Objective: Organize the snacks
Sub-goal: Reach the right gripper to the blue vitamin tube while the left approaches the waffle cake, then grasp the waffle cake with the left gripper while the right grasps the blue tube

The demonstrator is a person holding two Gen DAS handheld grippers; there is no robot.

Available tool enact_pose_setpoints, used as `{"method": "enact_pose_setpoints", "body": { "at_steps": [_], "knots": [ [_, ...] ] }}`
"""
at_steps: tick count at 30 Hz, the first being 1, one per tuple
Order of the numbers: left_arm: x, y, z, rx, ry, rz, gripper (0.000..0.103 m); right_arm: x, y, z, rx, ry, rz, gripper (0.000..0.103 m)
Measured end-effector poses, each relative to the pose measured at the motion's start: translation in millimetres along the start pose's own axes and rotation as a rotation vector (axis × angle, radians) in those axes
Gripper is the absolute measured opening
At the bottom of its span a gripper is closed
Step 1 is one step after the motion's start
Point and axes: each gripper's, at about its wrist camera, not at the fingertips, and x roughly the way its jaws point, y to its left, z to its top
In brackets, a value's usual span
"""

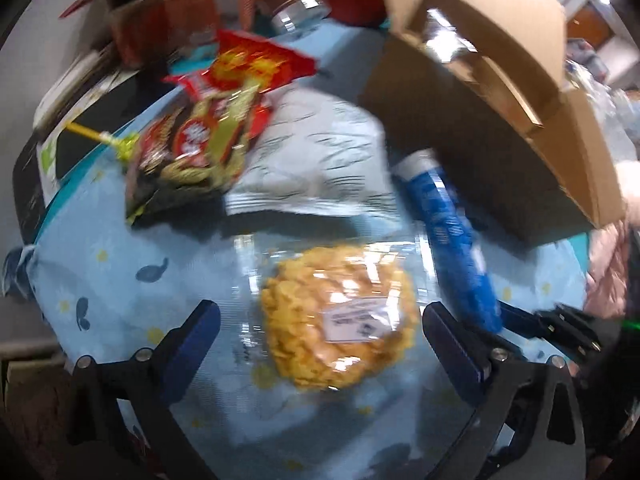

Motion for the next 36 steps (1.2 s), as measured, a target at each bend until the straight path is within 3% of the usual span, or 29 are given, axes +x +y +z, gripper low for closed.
{"method": "enact_pose_setpoints", "body": {
  "at_steps": [6, 13, 18, 22, 28, 36],
  "knots": [
    [14, -20, -5, 0.037, 0.029, -0.005, 0.103, 0, -2, 3, -0.017, -0.011, -0.016, 0.043],
    [27, -27, -5, 0.053, 0.023, 0.079, 0.103, 3, -6, 6, -0.034, -0.005, -0.019, 0.044],
    [43, -25, 1, -0.019, 0.052, 0.081, 0.103, 1, -13, 4, -0.044, -0.007, -0.017, 0.044],
    [50, -28, 5, -0.001, 0.063, 0.136, 0.103, 6, -11, 12, -0.06, -0.008, -0.018, 0.049],
    [56, -40, 11, -0.013, 0.064, 0.149, 0.103, 9, -8, 20, -0.118, -0.005, -0.045, 0.049],
    [43, -39, 8, 0.005, 0.029, 0.125, 0.084, -1, -13, 23, -0.109, -0.009, -0.016, 0.049]
  ]
}}
